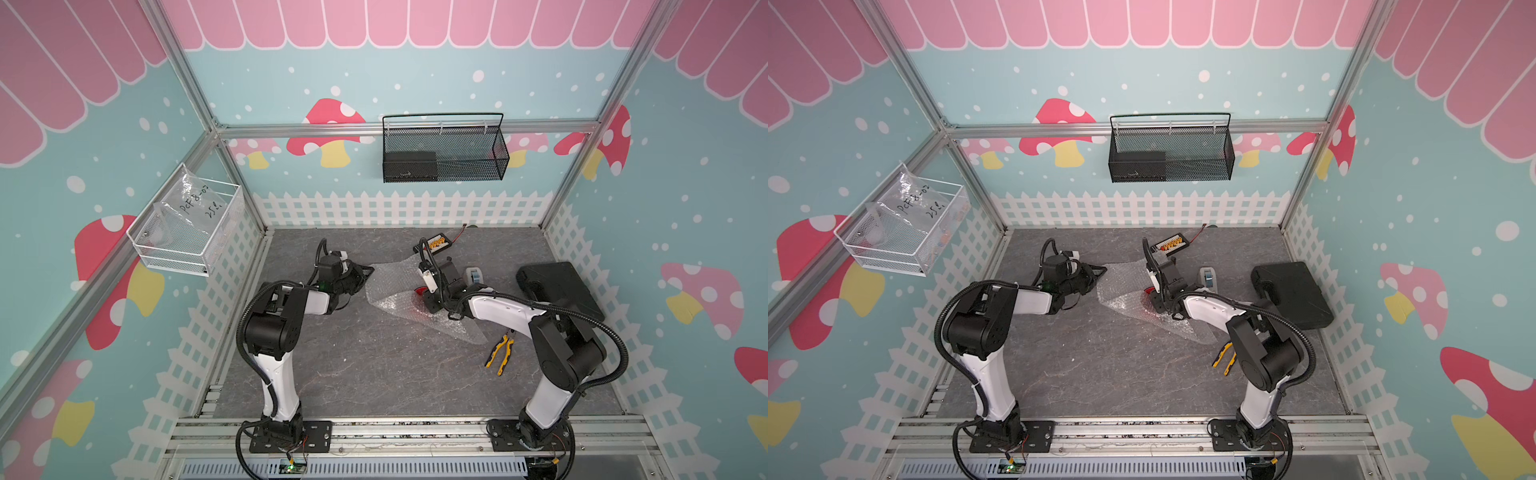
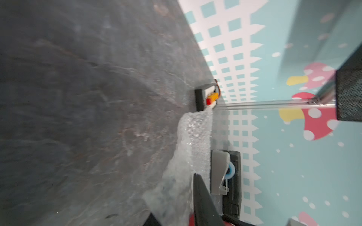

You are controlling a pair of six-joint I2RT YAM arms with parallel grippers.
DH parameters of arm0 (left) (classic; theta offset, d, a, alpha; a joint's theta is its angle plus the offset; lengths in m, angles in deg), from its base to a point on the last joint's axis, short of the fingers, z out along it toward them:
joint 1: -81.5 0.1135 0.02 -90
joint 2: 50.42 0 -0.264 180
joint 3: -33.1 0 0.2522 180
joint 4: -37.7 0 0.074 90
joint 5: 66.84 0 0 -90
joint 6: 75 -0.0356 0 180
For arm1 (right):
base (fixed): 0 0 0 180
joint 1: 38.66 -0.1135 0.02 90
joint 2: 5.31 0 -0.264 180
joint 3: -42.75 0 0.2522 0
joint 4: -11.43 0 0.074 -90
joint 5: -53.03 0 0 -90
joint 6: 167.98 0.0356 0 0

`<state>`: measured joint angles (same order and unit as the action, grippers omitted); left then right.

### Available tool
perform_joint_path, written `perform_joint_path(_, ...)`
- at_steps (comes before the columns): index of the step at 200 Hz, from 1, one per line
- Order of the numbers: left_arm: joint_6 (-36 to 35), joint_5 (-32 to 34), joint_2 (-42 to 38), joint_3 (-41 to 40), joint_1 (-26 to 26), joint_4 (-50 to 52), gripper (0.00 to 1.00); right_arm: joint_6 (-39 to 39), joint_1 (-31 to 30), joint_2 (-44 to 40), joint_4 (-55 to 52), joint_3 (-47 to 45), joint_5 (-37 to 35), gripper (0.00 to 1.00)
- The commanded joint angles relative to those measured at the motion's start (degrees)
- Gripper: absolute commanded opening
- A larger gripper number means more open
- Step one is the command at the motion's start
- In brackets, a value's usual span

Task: Wrap mugs in bubble wrap
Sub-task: Wrap the mug in bubble wrap.

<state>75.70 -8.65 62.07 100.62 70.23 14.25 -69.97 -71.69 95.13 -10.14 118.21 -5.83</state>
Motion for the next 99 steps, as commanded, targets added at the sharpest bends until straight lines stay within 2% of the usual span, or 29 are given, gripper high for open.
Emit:
perform_joint_path(1,-2.0,-4.7,-3.8,-2.1,-2.6,-8.9,0.20,-0.4,0.1,1.8,-2.0,1.2,-1.3,0.35)
perform_joint_path(63,-7.4,-7.3,-9.4,-3.5,-12.7,-7.5,0.15,0.8,0.2,1.7,-0.9,0.8,-1.7,0.33)
perform_joint_path(99,-4.5,-6.3,-10.2,-4.5,-17.6,-10.1,0.13,2.7,1.2,0.8,2.6,-1.1,0.6,0.33)
